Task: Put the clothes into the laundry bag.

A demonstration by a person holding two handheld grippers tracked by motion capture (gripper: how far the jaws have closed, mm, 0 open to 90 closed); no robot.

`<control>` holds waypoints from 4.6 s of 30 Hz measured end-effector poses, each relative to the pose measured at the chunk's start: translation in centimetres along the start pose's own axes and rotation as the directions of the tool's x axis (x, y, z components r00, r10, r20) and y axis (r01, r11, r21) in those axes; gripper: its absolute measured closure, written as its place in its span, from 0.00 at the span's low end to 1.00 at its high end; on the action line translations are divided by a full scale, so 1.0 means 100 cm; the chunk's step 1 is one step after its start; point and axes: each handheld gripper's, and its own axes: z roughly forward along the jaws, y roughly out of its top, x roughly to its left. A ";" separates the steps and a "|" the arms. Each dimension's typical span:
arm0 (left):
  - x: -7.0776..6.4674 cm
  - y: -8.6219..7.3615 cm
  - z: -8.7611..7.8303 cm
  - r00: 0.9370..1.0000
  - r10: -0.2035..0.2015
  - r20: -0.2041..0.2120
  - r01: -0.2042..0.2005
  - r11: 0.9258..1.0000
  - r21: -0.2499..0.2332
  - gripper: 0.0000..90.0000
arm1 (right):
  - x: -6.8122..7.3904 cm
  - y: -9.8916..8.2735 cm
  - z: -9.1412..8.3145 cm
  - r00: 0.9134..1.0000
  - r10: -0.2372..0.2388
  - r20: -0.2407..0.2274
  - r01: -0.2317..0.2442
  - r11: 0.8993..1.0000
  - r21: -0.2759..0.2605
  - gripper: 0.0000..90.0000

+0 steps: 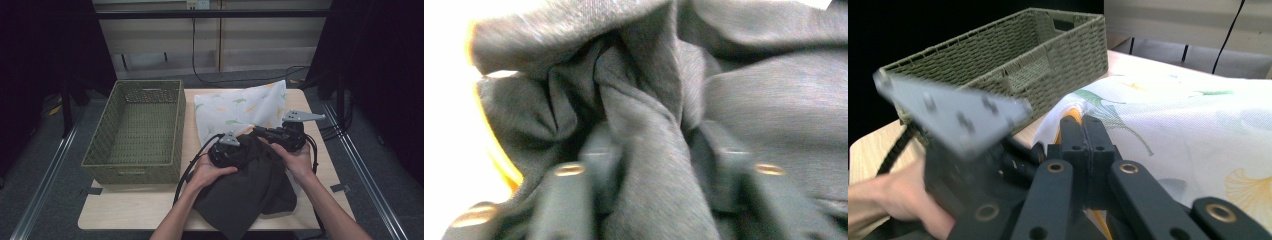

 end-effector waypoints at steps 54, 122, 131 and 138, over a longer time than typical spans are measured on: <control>0.021 0.015 -0.019 0.988 -0.045 -0.148 0.045 0.999 -0.006 0.83 | 0.017 0.008 -0.003 0.997 0.008 -0.082 -0.008 1.000 -0.006 1.00; -0.037 -0.042 -0.024 1.000 0.024 -0.002 -0.024 1.000 0.015 0.46 | -0.031 -0.045 0.022 0.995 -0.075 0.063 0.055 0.961 0.269 0.96; -0.043 -0.035 -0.012 0.999 0.041 -0.035 -0.039 0.998 0.055 0.05 | -0.023 -0.032 0.009 0.999 -0.046 0.017 0.042 0.979 0.201 1.00; -0.044 -0.038 -0.007 0.990 0.068 -0.126 -0.054 0.992 0.115 0.41 | -0.014 -0.023 0.003 0.999 -0.053 -0.005 0.053 0.984 0.168 1.00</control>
